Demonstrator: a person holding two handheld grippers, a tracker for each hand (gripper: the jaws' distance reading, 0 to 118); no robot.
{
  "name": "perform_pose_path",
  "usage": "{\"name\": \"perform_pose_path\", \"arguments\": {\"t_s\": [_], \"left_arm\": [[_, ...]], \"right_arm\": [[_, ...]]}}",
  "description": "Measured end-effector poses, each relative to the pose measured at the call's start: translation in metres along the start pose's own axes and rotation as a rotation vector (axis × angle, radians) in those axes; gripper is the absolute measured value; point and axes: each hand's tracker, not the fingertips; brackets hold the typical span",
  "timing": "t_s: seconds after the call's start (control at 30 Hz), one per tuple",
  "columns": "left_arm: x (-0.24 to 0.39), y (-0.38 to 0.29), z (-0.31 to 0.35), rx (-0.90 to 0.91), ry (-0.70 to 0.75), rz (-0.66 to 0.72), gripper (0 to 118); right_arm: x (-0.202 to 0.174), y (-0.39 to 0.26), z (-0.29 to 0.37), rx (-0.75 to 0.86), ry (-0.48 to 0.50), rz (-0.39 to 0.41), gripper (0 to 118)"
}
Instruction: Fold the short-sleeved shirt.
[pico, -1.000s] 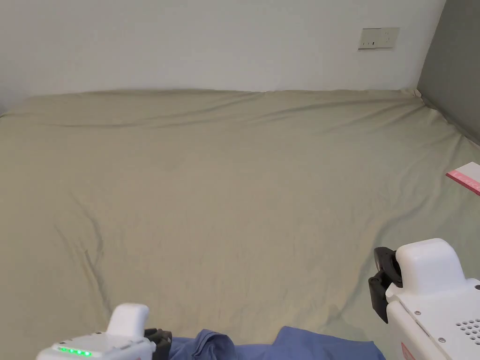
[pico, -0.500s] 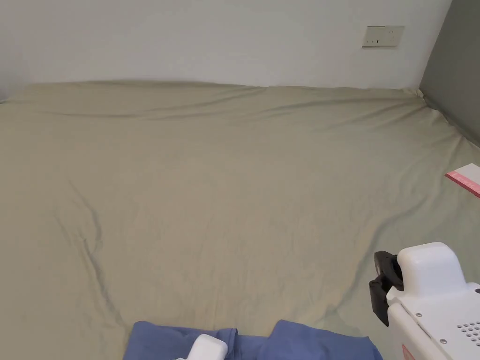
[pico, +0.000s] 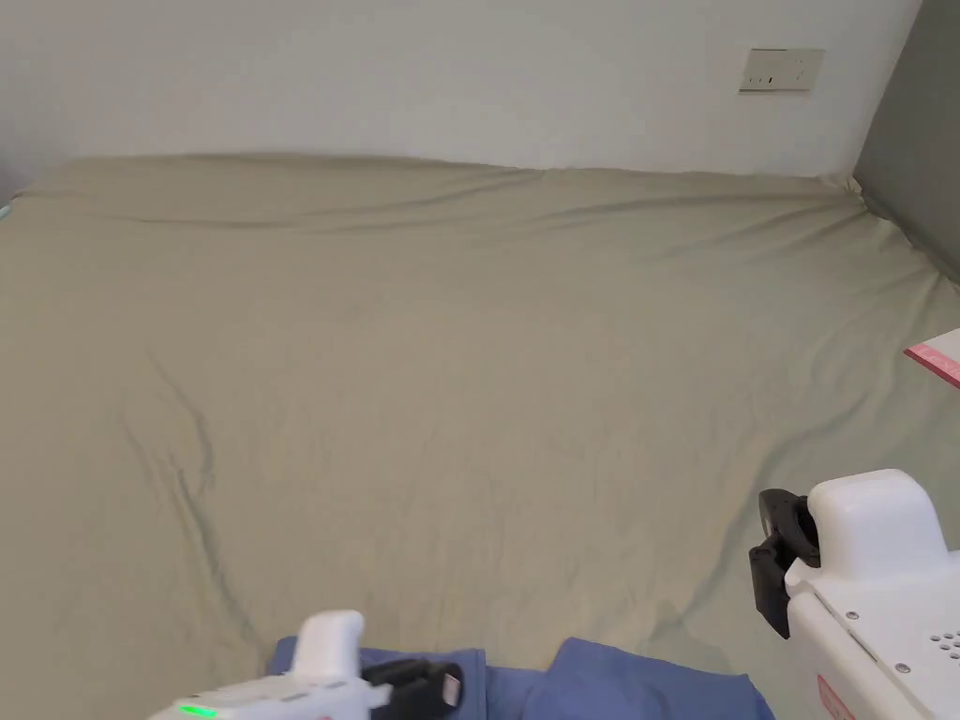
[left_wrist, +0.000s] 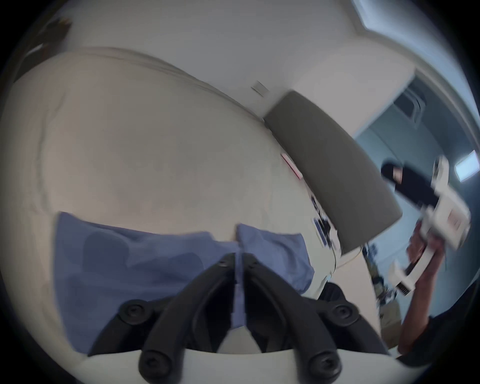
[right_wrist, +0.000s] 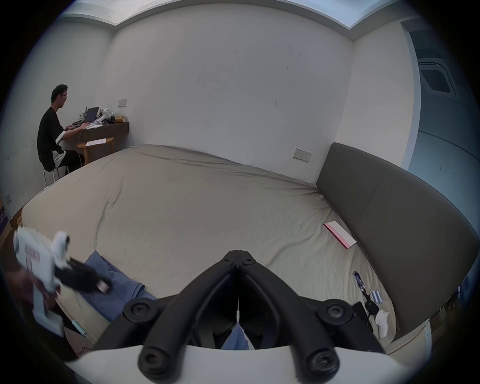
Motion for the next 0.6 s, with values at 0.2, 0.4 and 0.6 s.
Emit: {"name": "perform_pose_path", "arguments": {"t_s": [0.2, 0.4, 0.6], "left_arm": [[-0.098, 0.02, 0.057, -0.015, 0.082, 0.194, 95], [-0.141, 0.008, 0.049, -0.086, -0.014, 0.401, 117], [-0.155, -0.001, 0.005, -0.127, -0.23, 0.575, 112]], "right_arm": [[-0.003, -0.001, -0.003, -0.006, 0.007, 0.008, 2], [-0.01, -0.004, -0.007, -0.021, 0.02, 0.019, 2], [-0.017, -0.003, -0.008, -0.026, 0.03, 0.037, 2]]}}
